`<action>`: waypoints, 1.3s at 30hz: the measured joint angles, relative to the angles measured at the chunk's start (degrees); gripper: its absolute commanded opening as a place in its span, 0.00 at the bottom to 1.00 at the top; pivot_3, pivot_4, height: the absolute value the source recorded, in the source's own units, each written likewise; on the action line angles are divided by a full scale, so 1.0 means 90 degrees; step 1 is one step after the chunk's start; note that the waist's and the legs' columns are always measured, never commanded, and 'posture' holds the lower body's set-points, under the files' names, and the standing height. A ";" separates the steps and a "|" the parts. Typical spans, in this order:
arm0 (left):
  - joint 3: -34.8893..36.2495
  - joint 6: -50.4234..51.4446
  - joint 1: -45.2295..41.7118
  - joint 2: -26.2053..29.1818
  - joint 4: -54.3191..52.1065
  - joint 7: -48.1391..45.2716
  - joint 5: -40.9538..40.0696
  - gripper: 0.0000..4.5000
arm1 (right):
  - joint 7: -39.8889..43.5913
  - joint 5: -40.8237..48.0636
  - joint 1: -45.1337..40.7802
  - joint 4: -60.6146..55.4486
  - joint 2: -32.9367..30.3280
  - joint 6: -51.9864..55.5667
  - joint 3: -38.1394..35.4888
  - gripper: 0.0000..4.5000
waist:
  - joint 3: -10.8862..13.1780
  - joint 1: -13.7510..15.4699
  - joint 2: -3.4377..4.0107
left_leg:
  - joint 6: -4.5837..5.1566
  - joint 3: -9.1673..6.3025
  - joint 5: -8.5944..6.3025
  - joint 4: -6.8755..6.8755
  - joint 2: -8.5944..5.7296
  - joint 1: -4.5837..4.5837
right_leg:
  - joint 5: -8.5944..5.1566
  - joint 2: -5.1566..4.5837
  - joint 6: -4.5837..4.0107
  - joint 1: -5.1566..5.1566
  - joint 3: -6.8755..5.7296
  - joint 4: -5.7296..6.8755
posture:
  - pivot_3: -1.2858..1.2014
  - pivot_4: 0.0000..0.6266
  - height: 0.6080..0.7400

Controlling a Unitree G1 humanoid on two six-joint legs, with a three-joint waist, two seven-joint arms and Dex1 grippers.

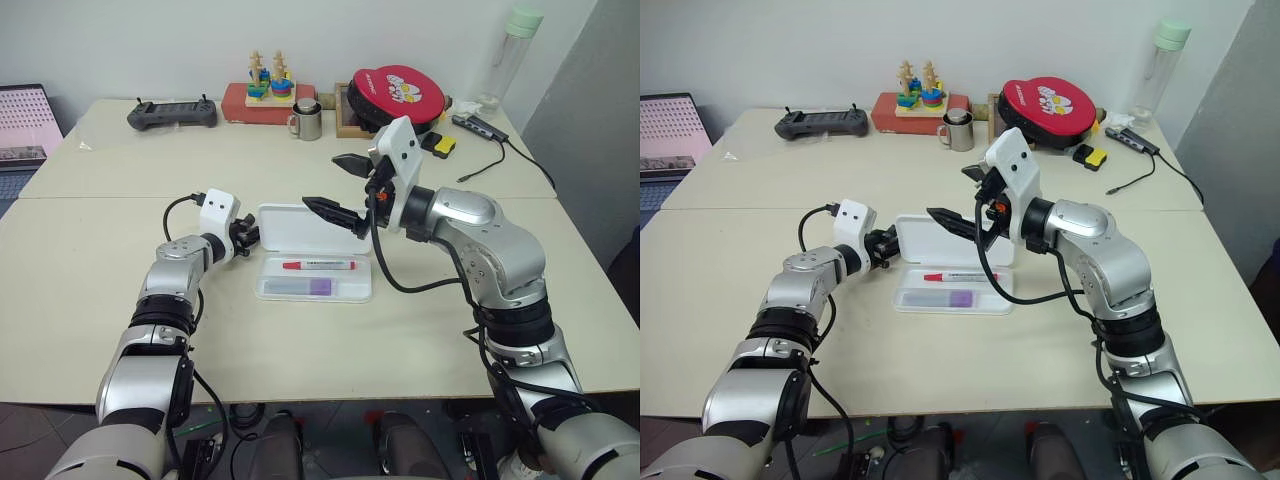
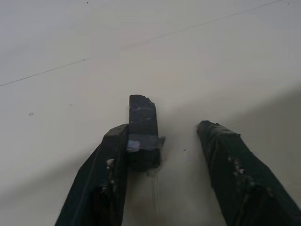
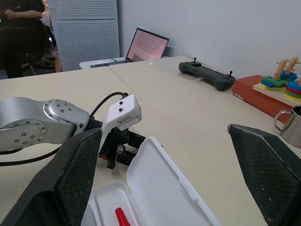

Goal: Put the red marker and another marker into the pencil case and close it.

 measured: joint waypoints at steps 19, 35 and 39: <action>0.0761 -0.0340 0.0088 -0.0062 -0.0186 0.0396 -0.0433 0.10 | 0.0031 0.0079 0.0041 0.0006 -0.0194 -0.0031 -0.0049 1.00 | 0.0003 -0.0029 -0.0004 | 0.0000 0.0000 0.0000 -0.0004 0.0000 -0.0006 | 0.0005 0.0000 -0.0010 -0.0006 0.0000 -0.0004 | 0.52 0.24 1.00; -0.1832 0.0974 0.1166 0.0188 -0.5323 -0.2906 -0.1528 0.10 | 0.1007 0.1222 0.1645 -0.1619 -0.2368 0.0794 -0.0487 1.00 | 0.0007 0.0015 -0.0002 | -0.0001 0.0014 -0.0002 -0.0003 -0.0006 0.0001 | -0.0006 -0.0009 -0.0003 0.0004 0.0009 -0.0014 | 0.52 0.24 1.00; -0.2651 0.0497 0.1193 0.0087 -0.4706 -0.3071 -0.0690 0.10 | 0.0829 0.1049 0.1835 -0.1794 -0.2338 0.0838 -0.0212 1.00 | 0.0008 -0.0059 -0.0003 | 0.0010 0.0014 0.0005 0.0005 -0.0005 0.0001 | -0.0019 -0.0007 -0.0026 0.0000 0.0014 -0.0012 | 0.52 0.24 1.00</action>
